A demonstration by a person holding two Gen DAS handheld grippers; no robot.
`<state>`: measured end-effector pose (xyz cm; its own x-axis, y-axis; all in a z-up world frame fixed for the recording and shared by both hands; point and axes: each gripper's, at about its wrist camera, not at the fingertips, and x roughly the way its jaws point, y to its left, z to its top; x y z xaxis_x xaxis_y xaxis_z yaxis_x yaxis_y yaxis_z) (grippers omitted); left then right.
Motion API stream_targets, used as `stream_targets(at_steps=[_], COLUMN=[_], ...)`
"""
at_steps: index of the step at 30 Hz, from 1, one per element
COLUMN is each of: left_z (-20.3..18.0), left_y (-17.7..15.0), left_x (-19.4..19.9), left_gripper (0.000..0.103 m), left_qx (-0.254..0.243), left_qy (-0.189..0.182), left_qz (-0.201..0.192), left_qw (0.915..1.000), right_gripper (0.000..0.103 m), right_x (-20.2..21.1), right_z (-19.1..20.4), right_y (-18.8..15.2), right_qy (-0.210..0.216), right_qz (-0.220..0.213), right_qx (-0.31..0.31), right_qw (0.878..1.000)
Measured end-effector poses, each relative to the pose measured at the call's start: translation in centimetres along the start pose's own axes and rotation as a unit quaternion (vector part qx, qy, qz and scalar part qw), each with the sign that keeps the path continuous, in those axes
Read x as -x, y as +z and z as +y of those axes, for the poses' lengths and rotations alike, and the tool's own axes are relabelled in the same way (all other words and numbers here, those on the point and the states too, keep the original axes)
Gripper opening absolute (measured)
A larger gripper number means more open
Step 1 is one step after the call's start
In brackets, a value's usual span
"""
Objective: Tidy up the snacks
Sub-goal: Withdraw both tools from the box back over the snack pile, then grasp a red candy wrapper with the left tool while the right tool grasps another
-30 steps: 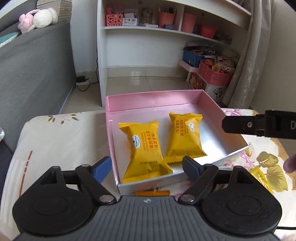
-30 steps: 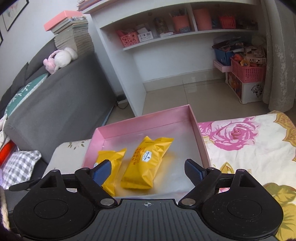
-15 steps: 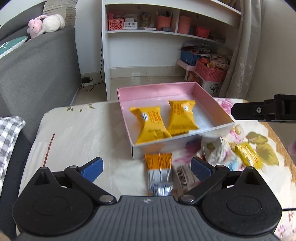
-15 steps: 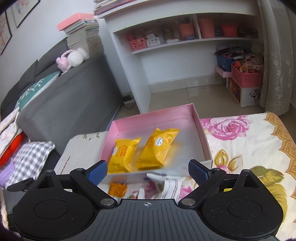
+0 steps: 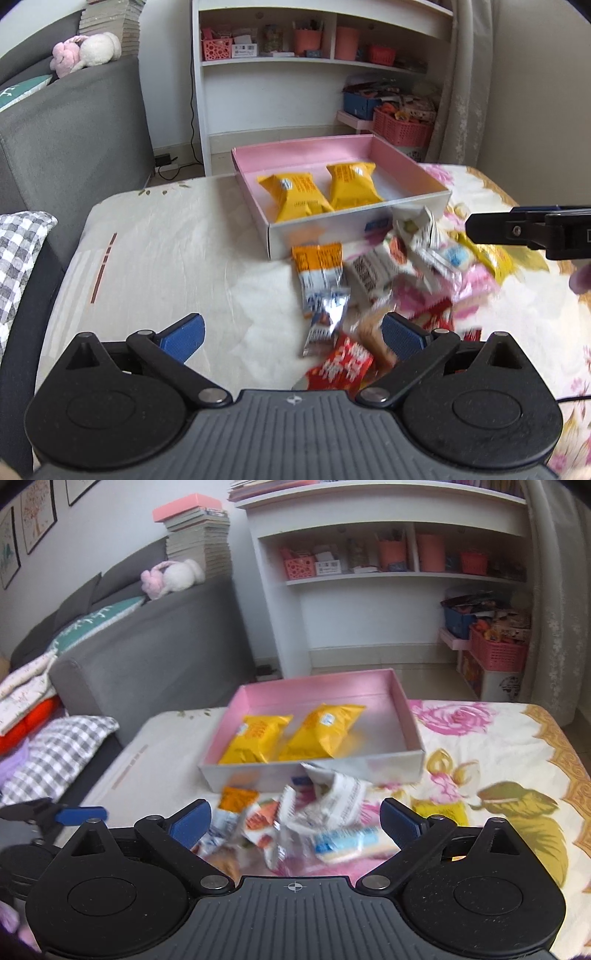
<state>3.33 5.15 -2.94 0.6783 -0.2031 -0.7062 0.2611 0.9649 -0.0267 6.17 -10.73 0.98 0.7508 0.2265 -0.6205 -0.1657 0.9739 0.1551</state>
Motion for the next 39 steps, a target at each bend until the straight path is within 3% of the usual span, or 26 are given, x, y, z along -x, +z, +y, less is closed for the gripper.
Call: stream_targets(at_steps=[8, 17, 31, 39], left_z=[0.5, 0.2, 0.6, 0.3], left_y=[-2.5, -4.8, -5.0, -4.5], left_x=[-0.5, -1.3, -2.1, -2.6], left_gripper=[0.103, 0.103, 0.094, 0.087], left_qx=[-0.029, -0.058, -0.038, -0.037], left_qy=[-0.009, -0.059, -0.1, -0.104], left_qz=[-0.011, 0.002, 0.002, -0.005], left_qw=[0.9995, 0.9966, 0.9943, 0.9939], right_gripper=[0.1, 0.102, 0.102, 0.102], right_x=[0.9, 0.2, -1.8, -2.3], right_z=[-0.5, 0.2, -0.4, -0.2], right_y=[-3.7, -7.0, -8.3, -8.4], right_qy=[0.007, 0.042, 0.052, 0.06], right_qz=[-0.022, 0.02, 0.069, 0.068], right_qx=[0.056, 0.099, 0.054, 0.053], right_qw=[0.998, 0.994, 0.995, 0.994])
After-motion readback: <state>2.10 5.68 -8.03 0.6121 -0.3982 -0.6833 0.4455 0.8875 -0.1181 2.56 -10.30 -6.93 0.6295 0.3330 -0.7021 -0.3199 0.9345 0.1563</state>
